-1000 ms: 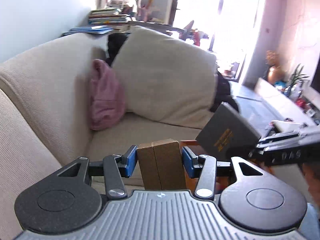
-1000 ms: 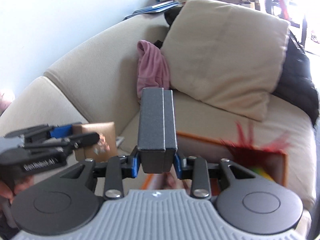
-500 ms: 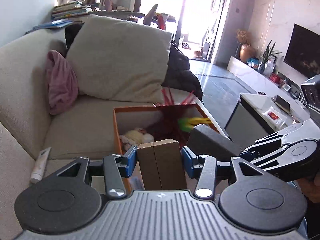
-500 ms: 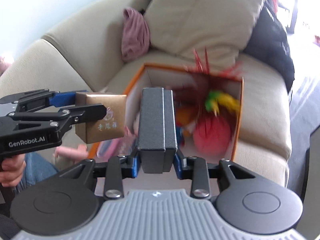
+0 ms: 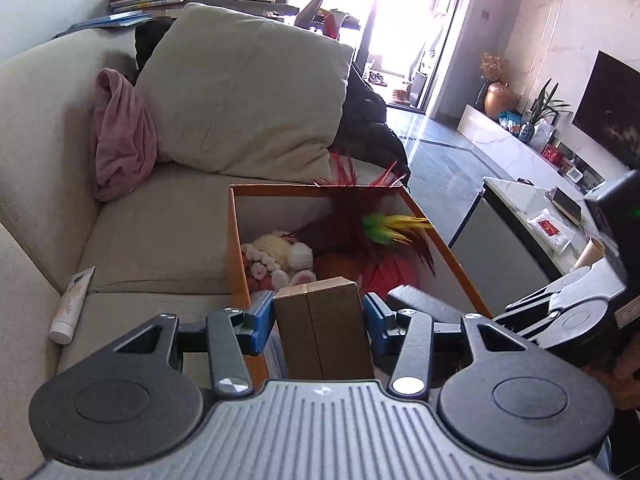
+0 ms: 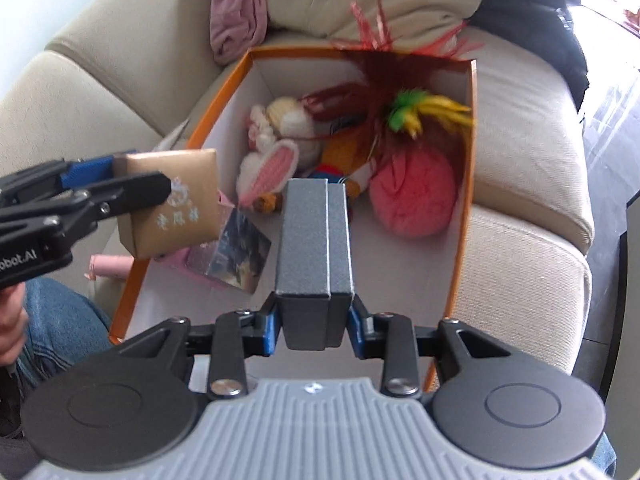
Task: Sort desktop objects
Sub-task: 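Carry the black box and brown box with both tools over the orange-rimmed box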
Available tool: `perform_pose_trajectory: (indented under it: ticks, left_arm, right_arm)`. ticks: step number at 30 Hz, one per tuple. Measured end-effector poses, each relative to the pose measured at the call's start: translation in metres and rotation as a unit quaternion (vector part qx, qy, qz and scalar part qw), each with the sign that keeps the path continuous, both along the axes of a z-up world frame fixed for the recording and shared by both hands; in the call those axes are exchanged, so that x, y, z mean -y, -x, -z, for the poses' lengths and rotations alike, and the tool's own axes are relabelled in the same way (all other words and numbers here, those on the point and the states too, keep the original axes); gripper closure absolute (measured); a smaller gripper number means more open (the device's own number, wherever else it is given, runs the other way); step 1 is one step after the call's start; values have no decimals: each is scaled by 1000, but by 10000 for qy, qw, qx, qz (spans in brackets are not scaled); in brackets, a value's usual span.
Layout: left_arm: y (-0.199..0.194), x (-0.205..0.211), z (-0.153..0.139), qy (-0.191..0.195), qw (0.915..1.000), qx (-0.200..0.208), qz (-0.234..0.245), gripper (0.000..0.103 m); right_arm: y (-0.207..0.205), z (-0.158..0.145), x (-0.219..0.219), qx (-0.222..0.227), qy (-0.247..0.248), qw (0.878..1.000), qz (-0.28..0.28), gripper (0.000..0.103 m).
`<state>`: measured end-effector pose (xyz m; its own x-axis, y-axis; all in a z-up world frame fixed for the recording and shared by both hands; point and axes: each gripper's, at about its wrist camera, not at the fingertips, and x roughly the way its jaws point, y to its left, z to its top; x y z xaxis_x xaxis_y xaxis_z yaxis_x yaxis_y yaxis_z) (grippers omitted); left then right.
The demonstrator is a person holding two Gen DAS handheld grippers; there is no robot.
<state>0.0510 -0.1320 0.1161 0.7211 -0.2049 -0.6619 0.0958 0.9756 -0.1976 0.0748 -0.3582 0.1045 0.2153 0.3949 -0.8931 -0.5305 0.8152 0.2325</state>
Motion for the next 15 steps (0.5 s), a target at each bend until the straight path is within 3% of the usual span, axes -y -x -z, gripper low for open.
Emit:
perform_pose_trajectory:
  ticks: [6, 12, 15]
  left_arm:
    - [0, -4, 0, 91, 10000, -19, -20, 48]
    - [1, -6, 0, 123, 9999, -24, -37, 48]
    - [1, -8, 0, 165, 9998, -5, -62, 48]
  right_arm:
    - [-8, 19, -22, -441, 238, 9984, -279, 67]
    - [-25, 26, -33, -609, -30, 9981, -8, 67]
    - [-29, 23, -38, -474, -134, 9985, 249, 67]
